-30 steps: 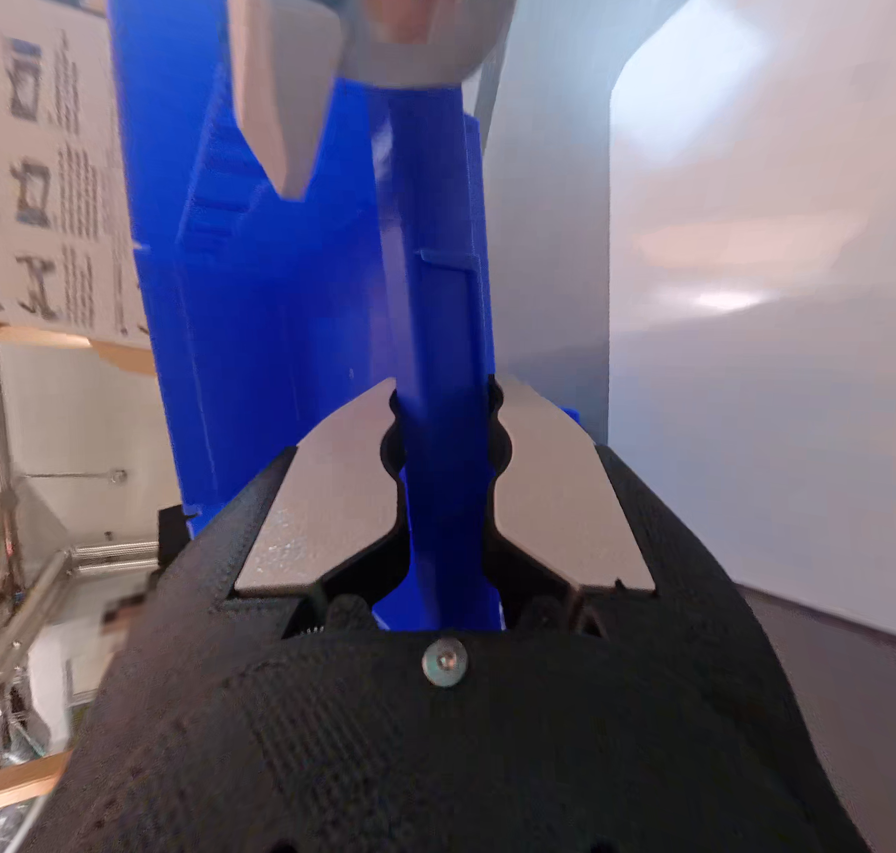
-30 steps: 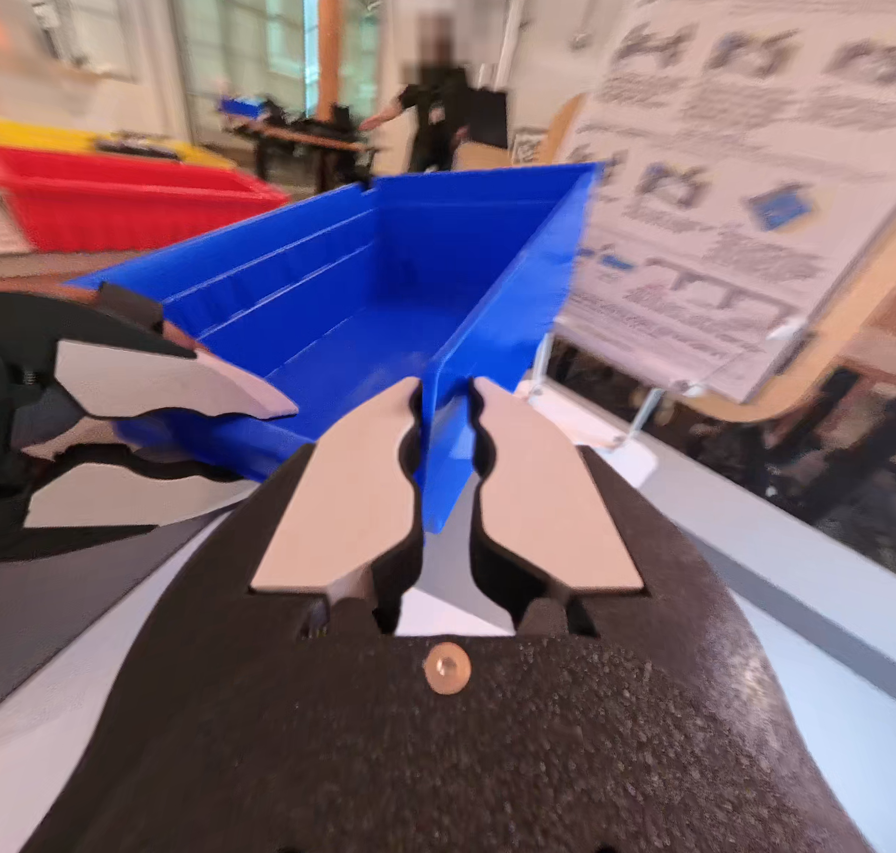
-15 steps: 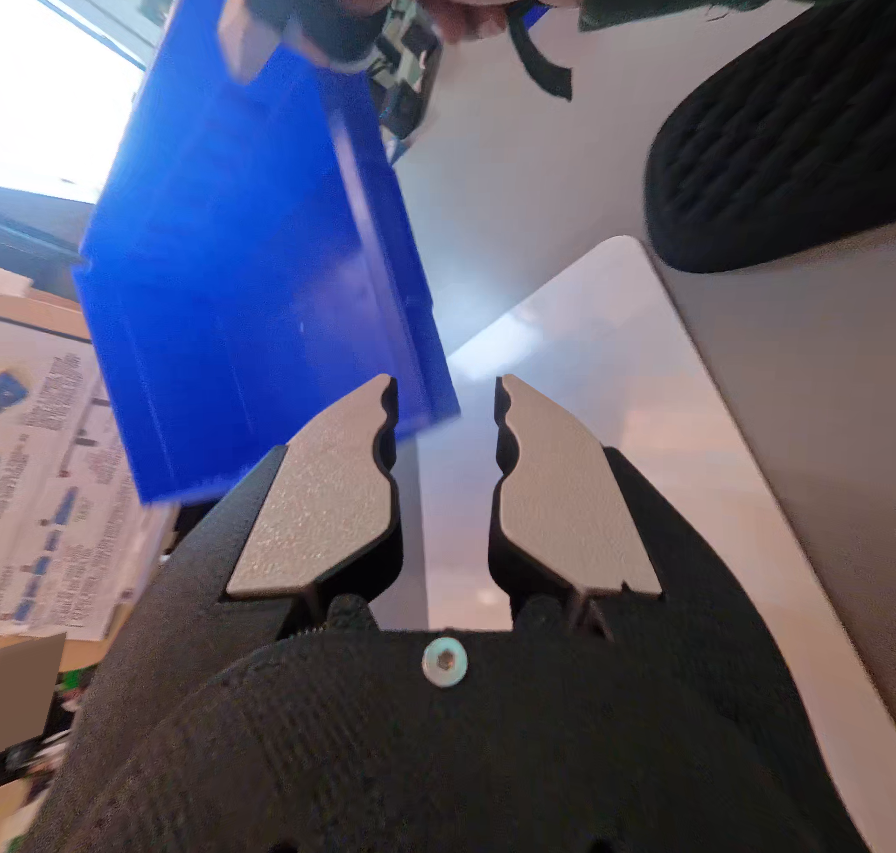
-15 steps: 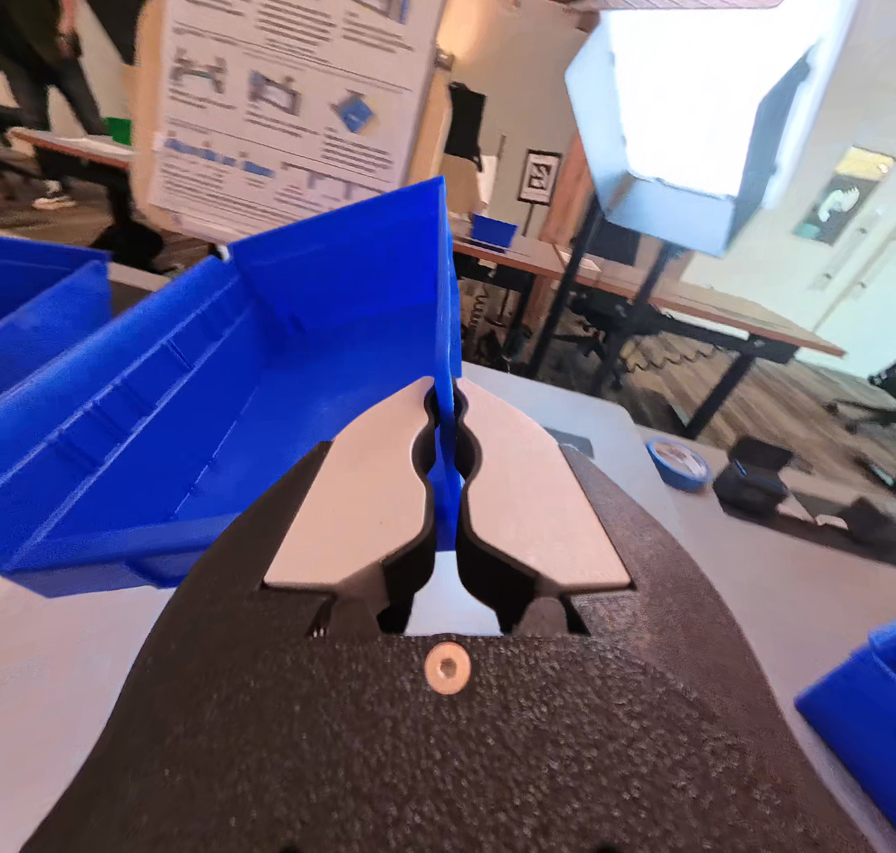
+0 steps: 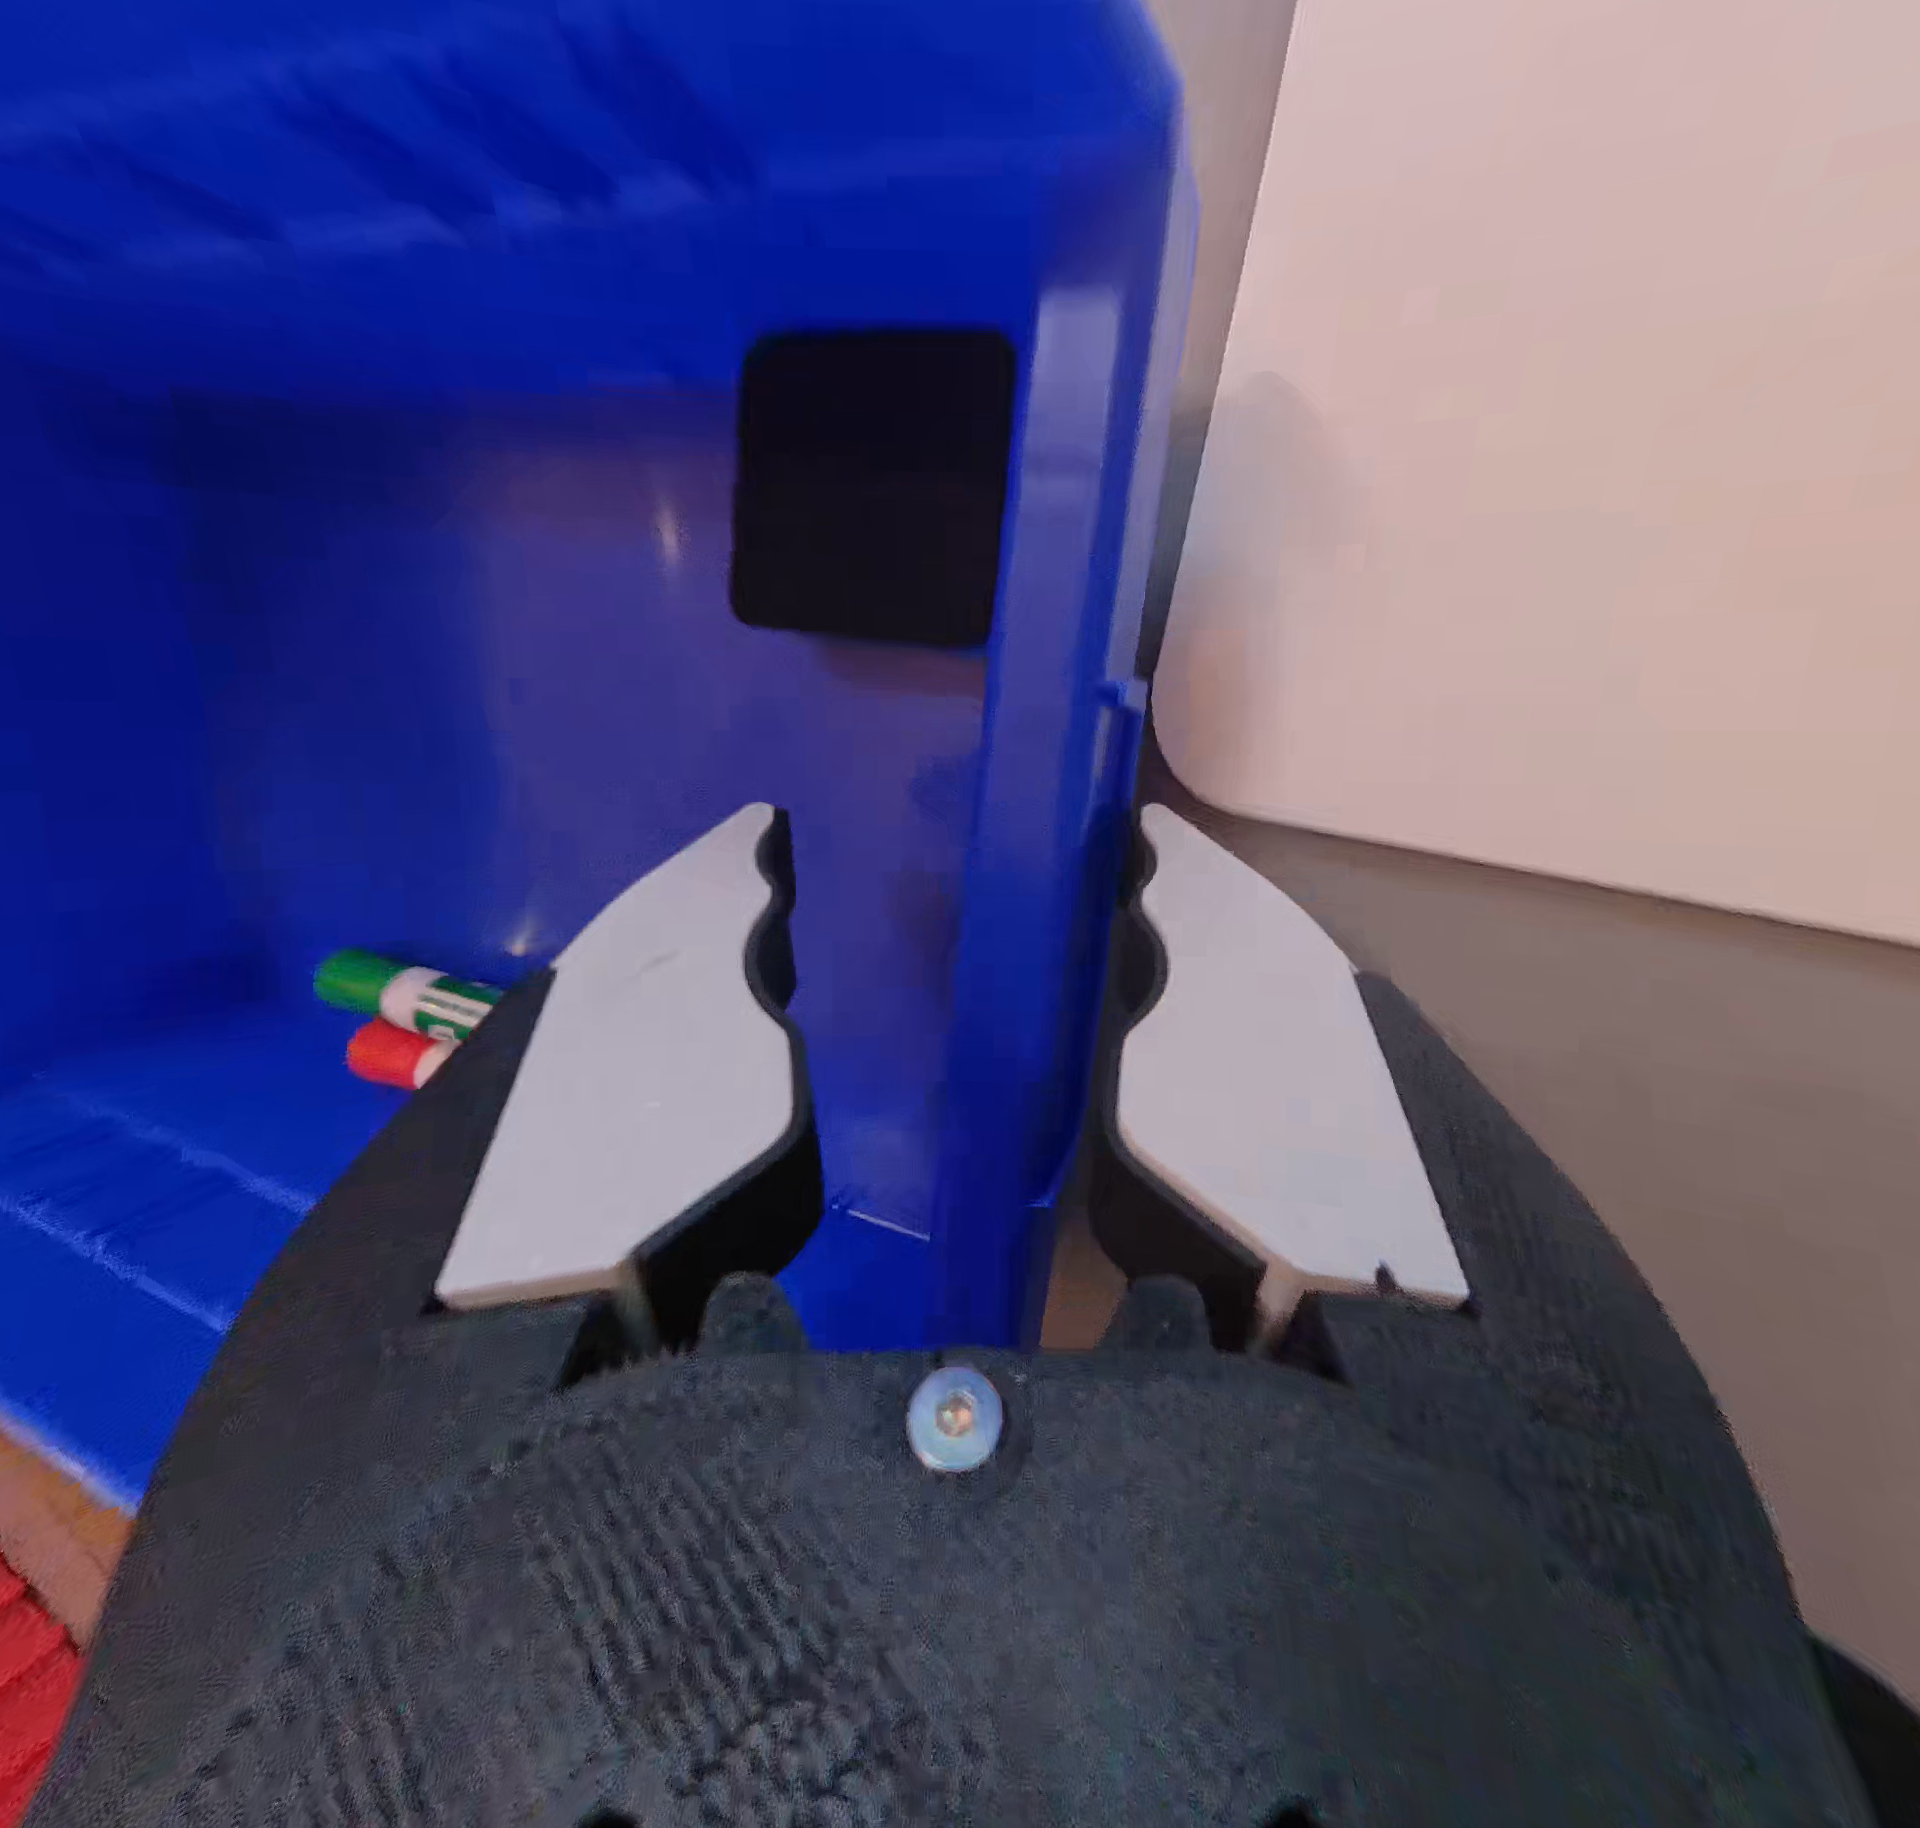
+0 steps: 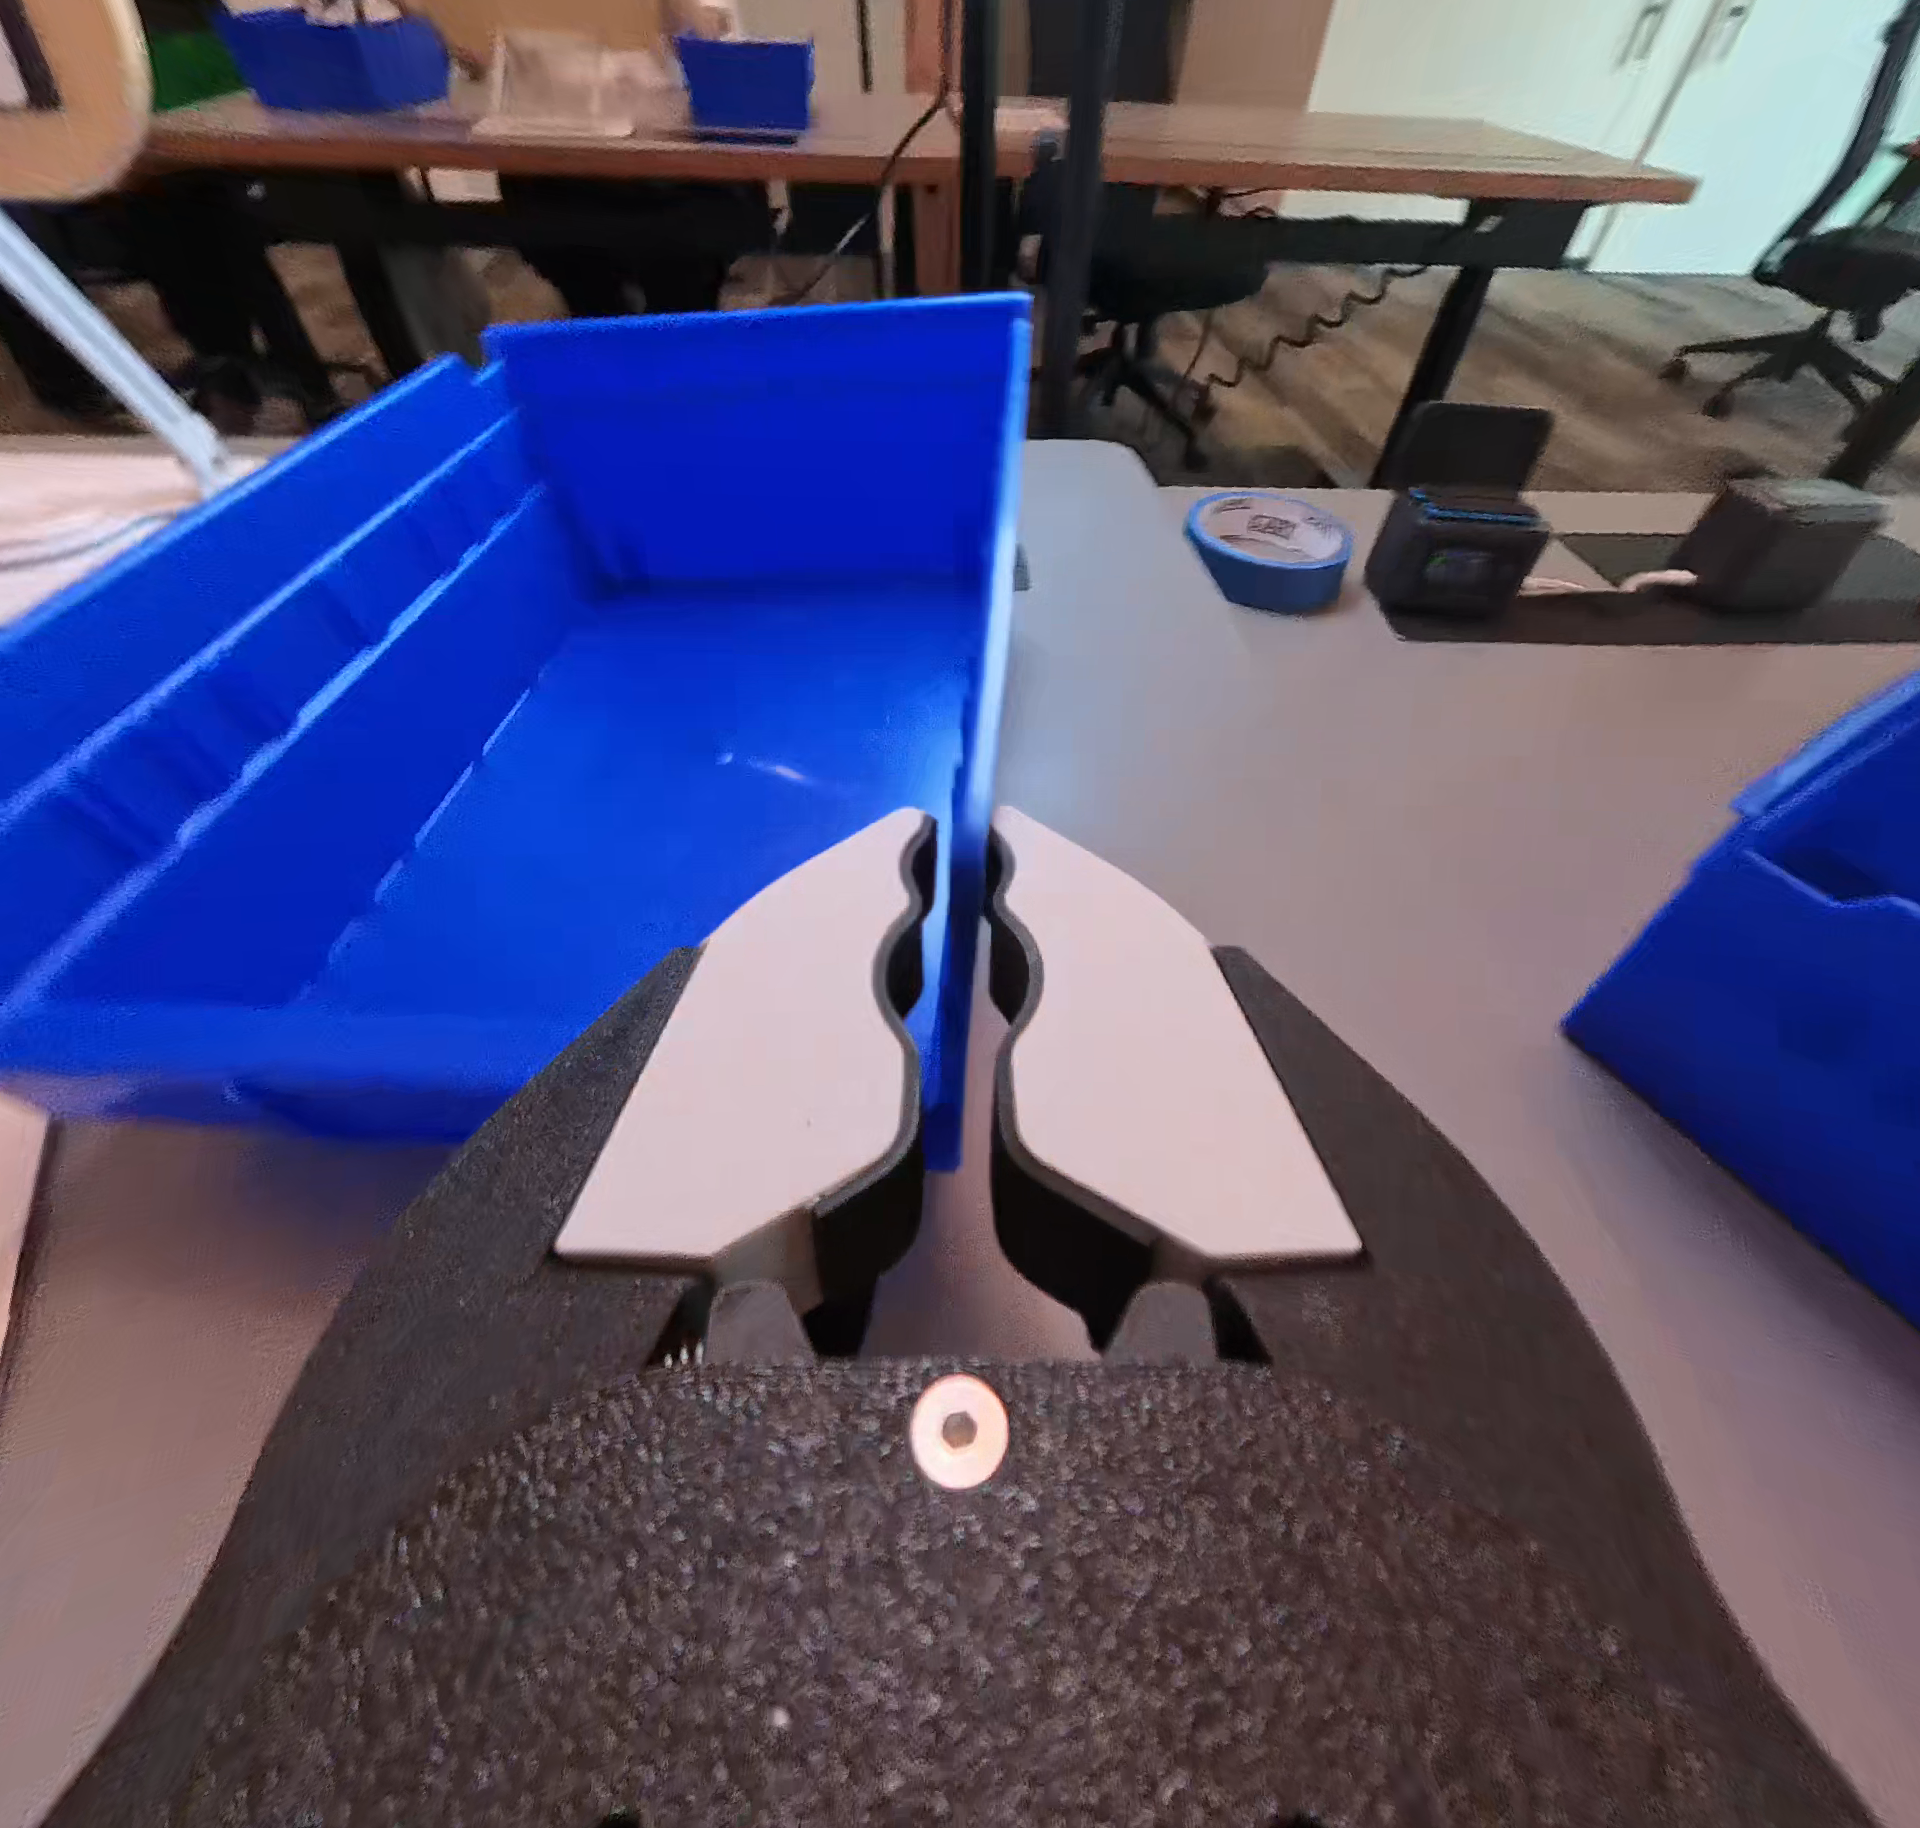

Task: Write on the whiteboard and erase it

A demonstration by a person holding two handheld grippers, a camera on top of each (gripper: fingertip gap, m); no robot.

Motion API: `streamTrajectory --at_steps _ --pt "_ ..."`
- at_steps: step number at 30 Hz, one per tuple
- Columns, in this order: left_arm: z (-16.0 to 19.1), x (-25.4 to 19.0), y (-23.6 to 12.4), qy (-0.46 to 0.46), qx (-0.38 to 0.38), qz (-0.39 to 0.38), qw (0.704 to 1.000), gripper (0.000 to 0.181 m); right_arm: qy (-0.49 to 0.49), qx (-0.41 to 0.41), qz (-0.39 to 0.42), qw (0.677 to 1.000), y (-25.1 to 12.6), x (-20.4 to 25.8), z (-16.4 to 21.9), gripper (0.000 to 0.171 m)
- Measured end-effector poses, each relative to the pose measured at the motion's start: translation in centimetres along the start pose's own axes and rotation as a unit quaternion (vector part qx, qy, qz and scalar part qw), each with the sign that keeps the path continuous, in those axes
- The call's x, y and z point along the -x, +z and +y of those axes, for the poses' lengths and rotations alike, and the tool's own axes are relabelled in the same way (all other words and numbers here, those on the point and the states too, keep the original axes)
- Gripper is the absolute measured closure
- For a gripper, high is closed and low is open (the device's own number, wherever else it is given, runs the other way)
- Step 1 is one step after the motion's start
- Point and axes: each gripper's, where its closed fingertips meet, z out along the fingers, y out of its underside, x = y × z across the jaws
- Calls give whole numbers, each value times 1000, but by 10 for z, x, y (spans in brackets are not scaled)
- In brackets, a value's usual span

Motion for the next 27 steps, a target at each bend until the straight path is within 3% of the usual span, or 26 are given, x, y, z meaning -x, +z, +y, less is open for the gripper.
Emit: streamTrajectory --at_steps 1,3,5,8,15,20,24,27 --pt "7 0 5 8 19 4 1000 120 -10 11 -12 1000 5 7 6 159" --pt "10 -3 9 17 21 23 999 149 -14 13 -18 1000 9 16 11 142" --pt "16 5 10 5 29 2 1000 150 -11 -6 -11 1000 3 17 0 129" --pt "32 13 5 -15 44 -9 999 150 -45 -47 -29 997 -15 32 -31 131" --pt "82 43 -4 -64 102 -56 991 151 -85 -86 -251 960 -43 167 -65 137" --pt "96 52 -14 -93 46 5 995 153 -34 -97 -363 926 -42 233 -60 137" --pt "94 57 -33 -108 -20 66 992 162 -53 -115 -382 916 -42 251 -39 138" --pt "102 59 -36 -87 -20 80 993 162 -57 -110 -390 912 -44 251 -30 138"
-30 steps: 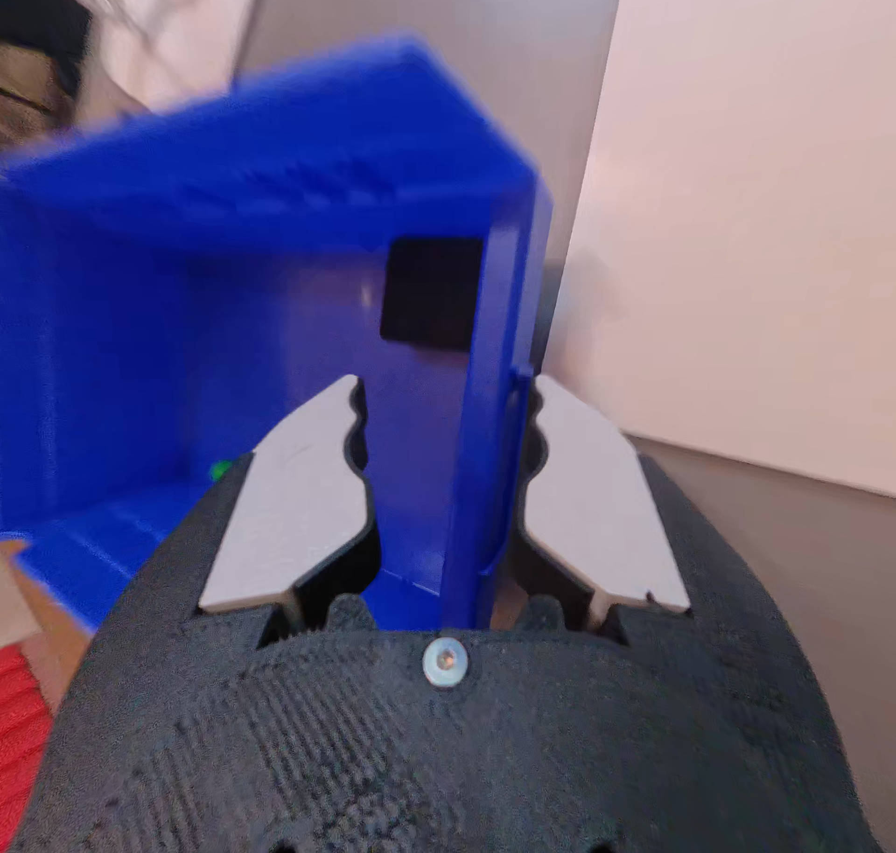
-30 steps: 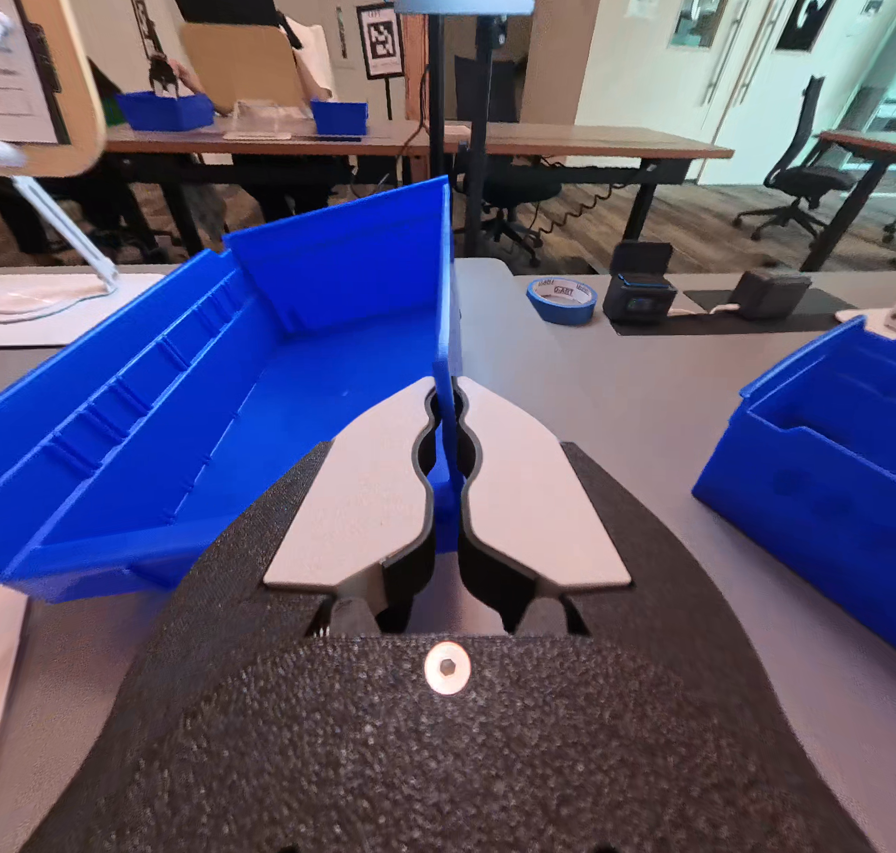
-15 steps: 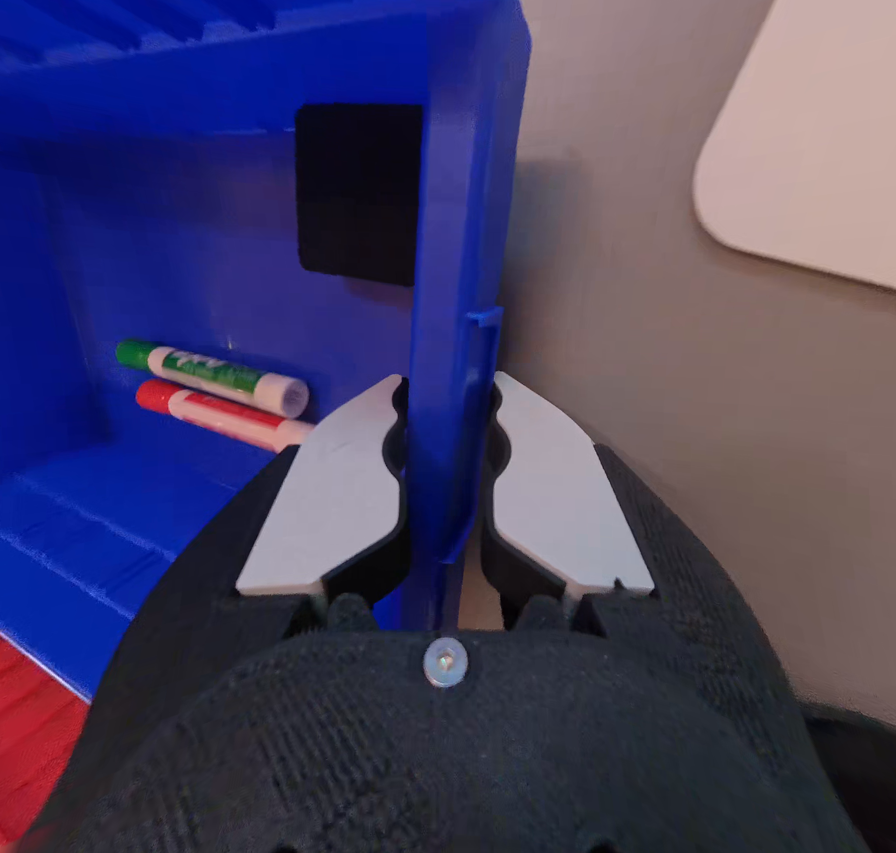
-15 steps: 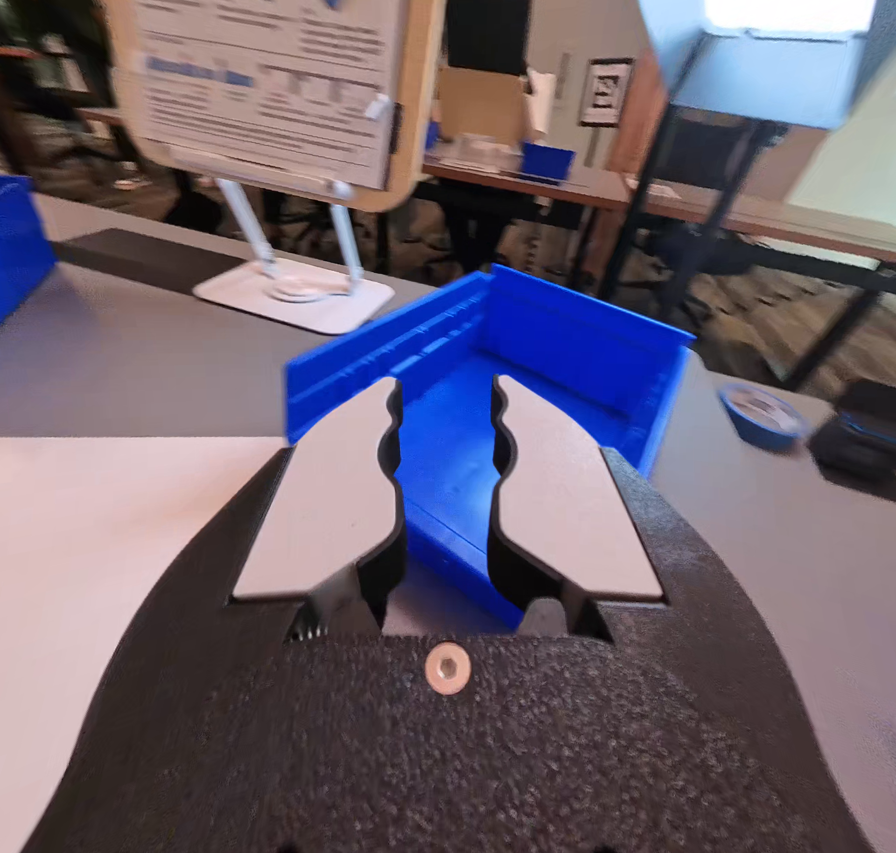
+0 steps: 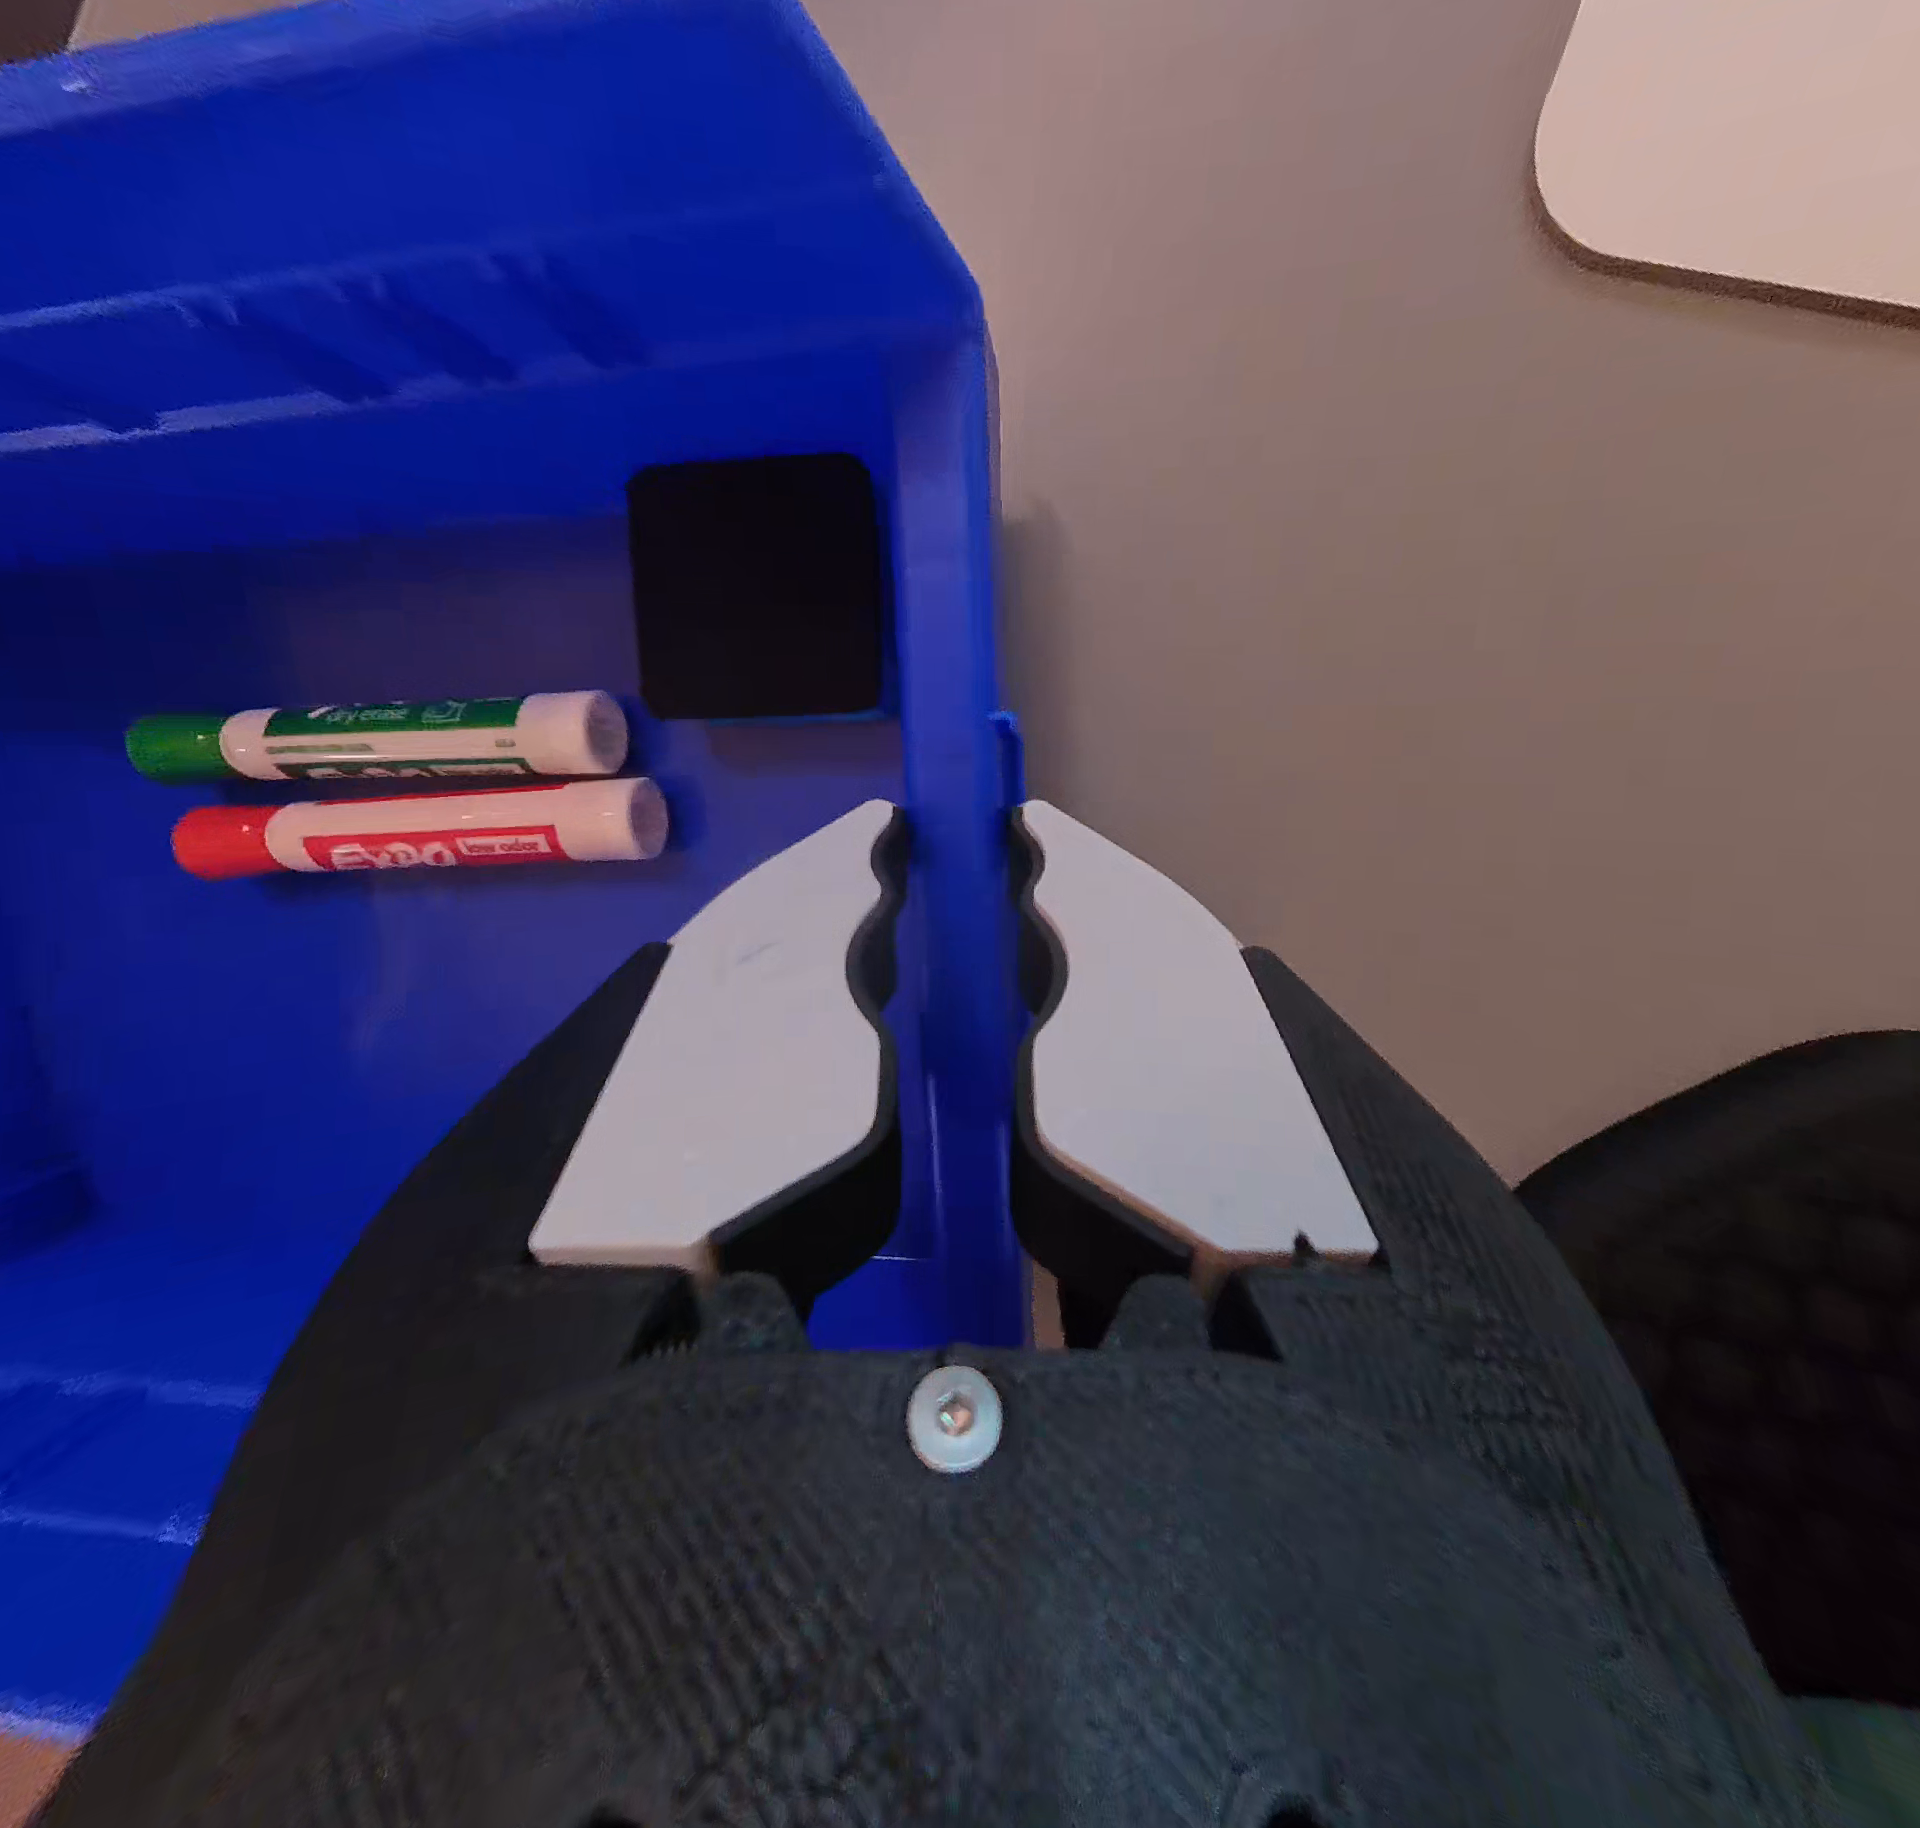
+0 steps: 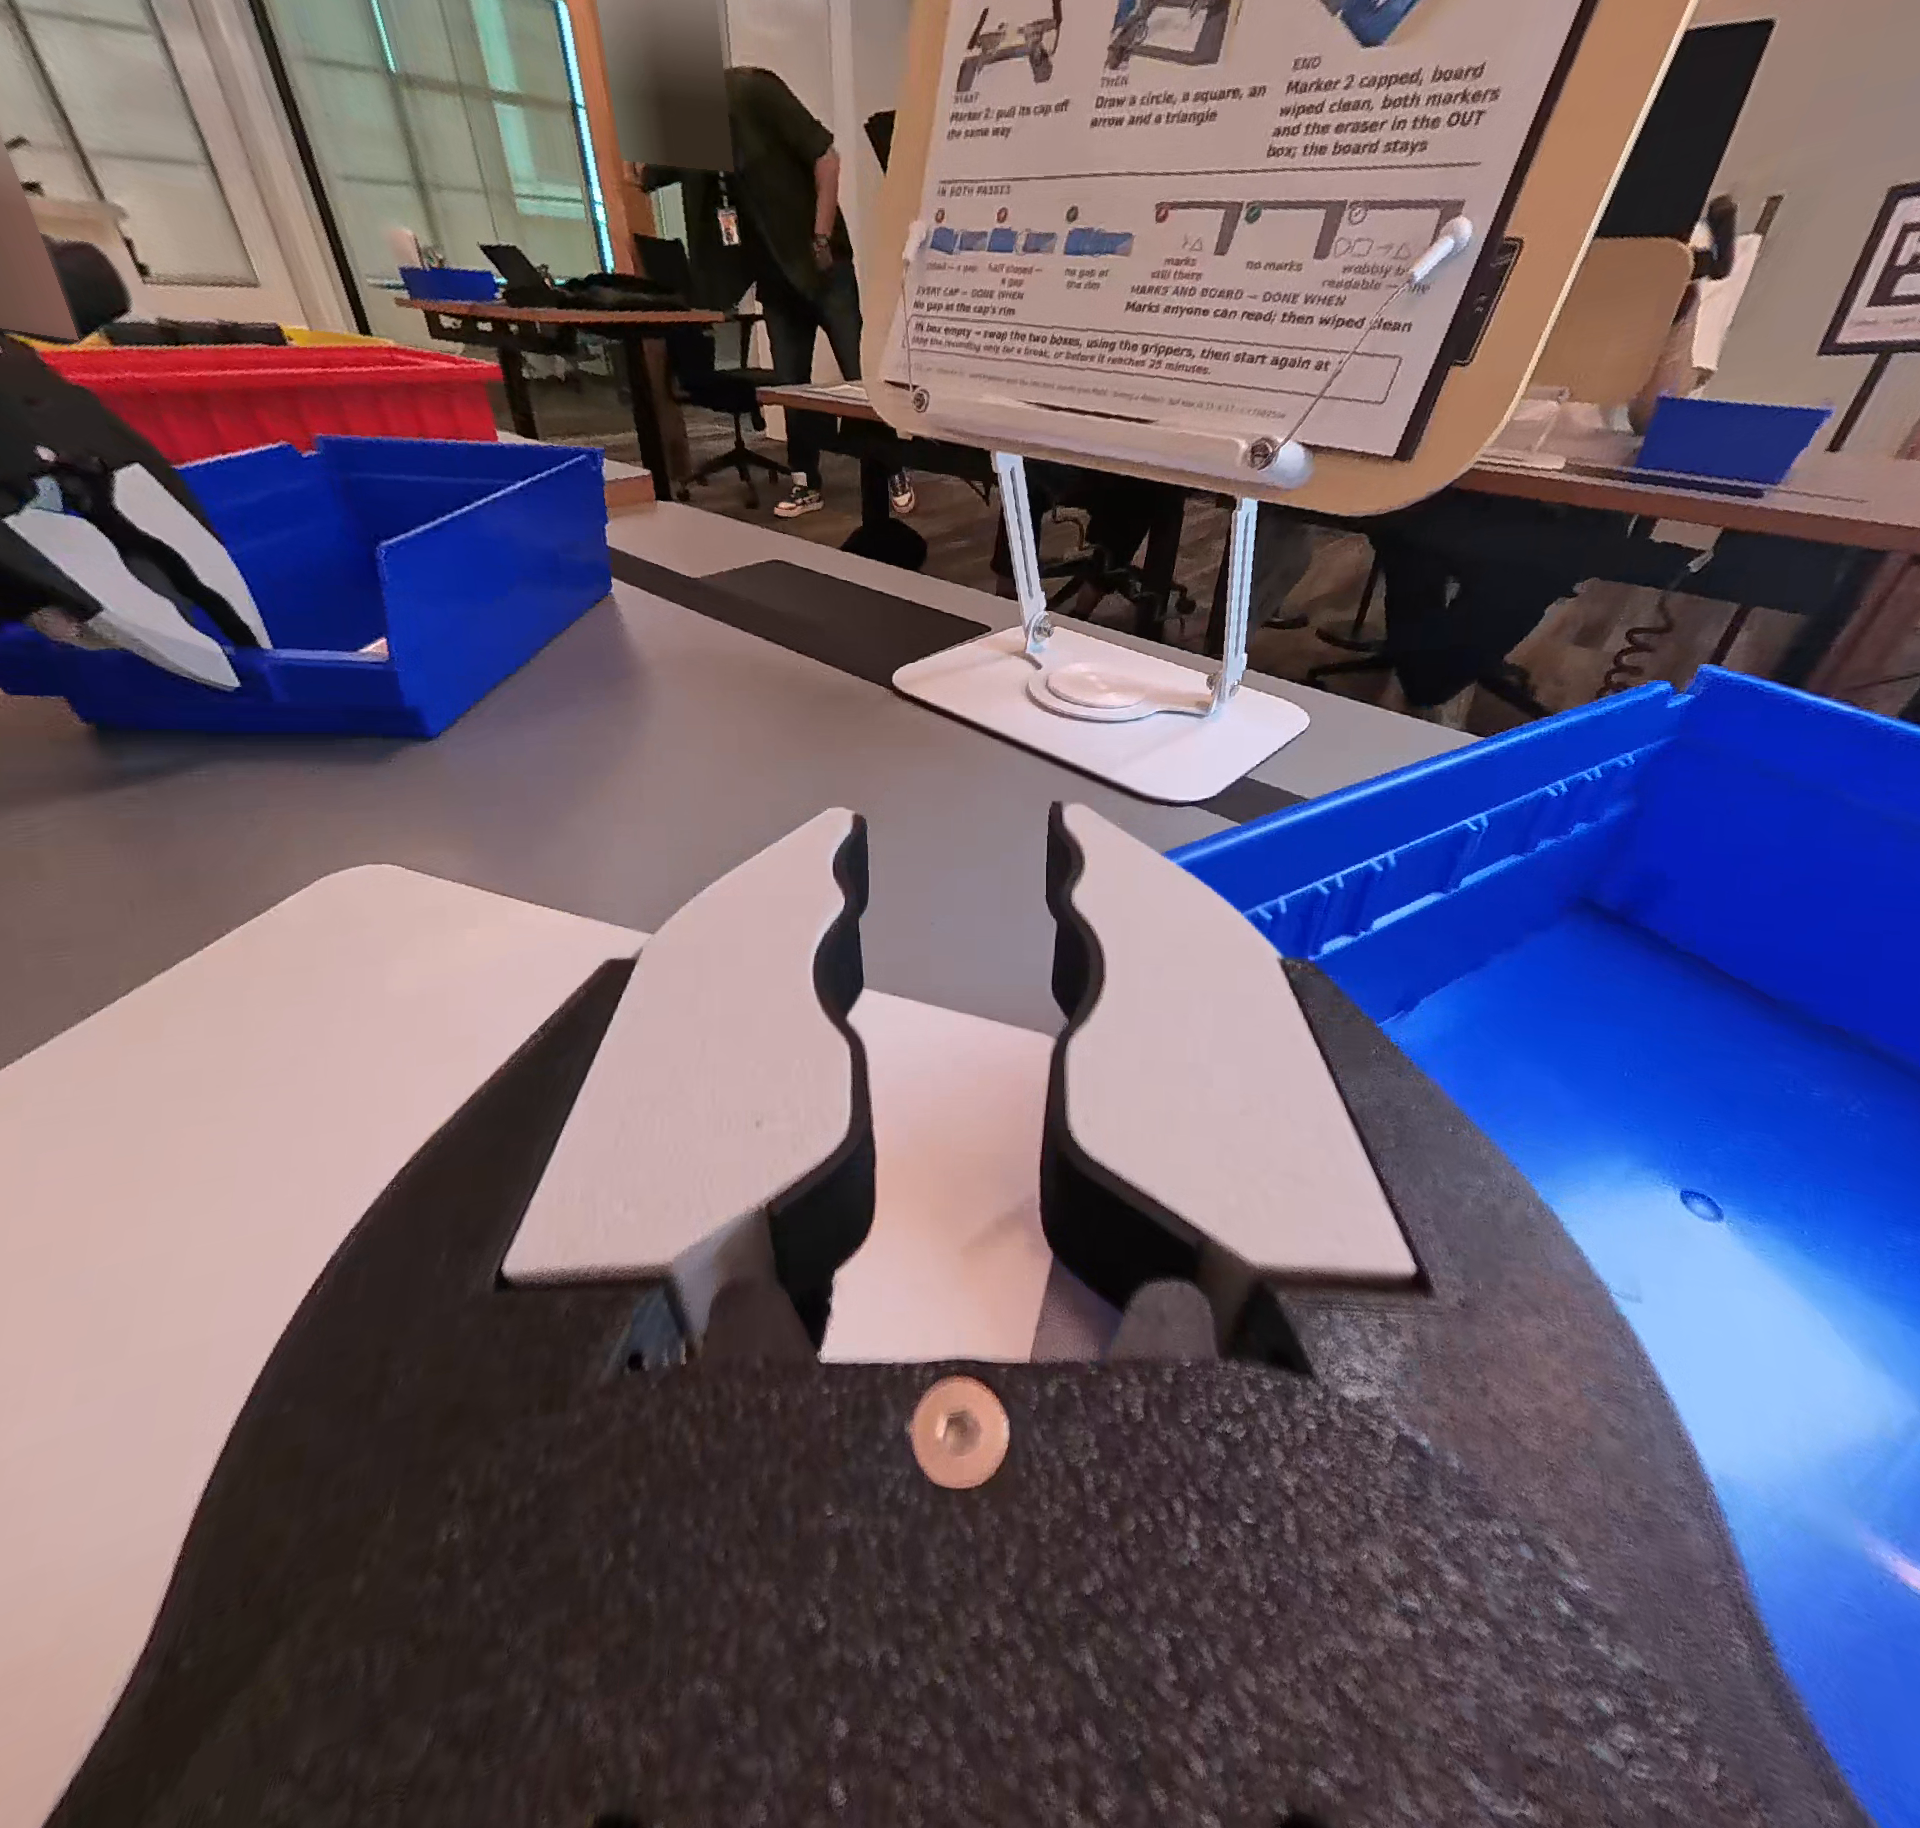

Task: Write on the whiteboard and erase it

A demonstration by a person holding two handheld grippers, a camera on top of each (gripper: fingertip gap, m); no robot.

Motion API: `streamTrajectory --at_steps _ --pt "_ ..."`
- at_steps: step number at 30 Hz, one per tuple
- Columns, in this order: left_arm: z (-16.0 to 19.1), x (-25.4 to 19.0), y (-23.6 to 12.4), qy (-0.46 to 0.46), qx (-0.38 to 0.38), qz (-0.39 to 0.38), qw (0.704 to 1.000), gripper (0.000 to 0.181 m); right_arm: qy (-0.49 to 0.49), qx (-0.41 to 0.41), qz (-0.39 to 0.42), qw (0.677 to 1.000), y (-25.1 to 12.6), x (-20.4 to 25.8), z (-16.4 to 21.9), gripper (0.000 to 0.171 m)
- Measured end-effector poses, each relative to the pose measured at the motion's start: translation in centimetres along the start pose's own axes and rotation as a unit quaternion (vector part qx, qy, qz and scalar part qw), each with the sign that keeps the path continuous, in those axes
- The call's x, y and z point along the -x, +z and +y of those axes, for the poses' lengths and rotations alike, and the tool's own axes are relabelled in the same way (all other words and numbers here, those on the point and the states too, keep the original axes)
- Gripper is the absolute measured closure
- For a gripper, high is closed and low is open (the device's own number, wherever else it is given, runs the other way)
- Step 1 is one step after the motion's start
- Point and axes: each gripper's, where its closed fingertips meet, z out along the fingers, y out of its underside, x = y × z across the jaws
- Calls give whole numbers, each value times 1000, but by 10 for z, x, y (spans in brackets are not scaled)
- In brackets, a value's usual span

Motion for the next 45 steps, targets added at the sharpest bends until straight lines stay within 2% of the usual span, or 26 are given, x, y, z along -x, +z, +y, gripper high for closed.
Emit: streamTrajectory --at_steps 2,4,7,9,12,15,18,20,22,24,27,29,31,33,35,40,45 --pt "-2 1 -1 2 -2 5 1000 161 3 0 1 1000 -2 -2 1 138" --pt "-16 6 -10 7 -39 3 999 157 8 -3 0 1000 -4 -3 0 138" --pt "-44 17 -26 -43 -93 29 994 155 11 -5 -5 1000 -4 -1 -1 138" --pt "-46 31 -16 -56 -54 32 996 142 6 1 -10 1000 -3 2 2 138" --pt "-24 46 17 -60 66 57 994 120 -5 11 -17 1000 -2 8 6 138" --pt "-19 48 38 -77 108 117 984 115 -11 19 -22 1000 -2 12 10 138" --pt "-16 36 44 -82 133 187 970 127 -12 27 -24 999 -2 12 13 139" --pt "-15 39 43 -56 142 165 975 127 -12 28 -23 999 -2 11 14 139" --pt "-17 55 38 -23 138 76 987 128 -12 25 -22 999 -3 10 13 139" --pt "-28 71 22 -6 103 -28 994 128 -12 24 -20 999 -3 8 13 140" --pt "-50 85 -21 20 32 -186 982 128 -12 27 -19 999 -2 8 16 140" --pt "-76 68 -46 61 -27 -252 966 129 -14 30 -20 999 0 9 18 140" --pt "-100 37 -57 143 -63 -301 941 130 -15 34 -24 999 4 12 20 140" --pt "-120 4 -53 196 -91 -317 923 130 -18 38 -30 999 6 18 22 140" --pt "-144 -29 -44 235 -151 -315 907 130 -25 42 -49 998 8 31 22 140" --pt "-194 -107 -30 292 -331 -270 856 131 19 73 -203 976 16 107 24 129" --pt "-205 -169 -25 338 -418 -207 818 131 119 78 -319 937 24 162 17 112"
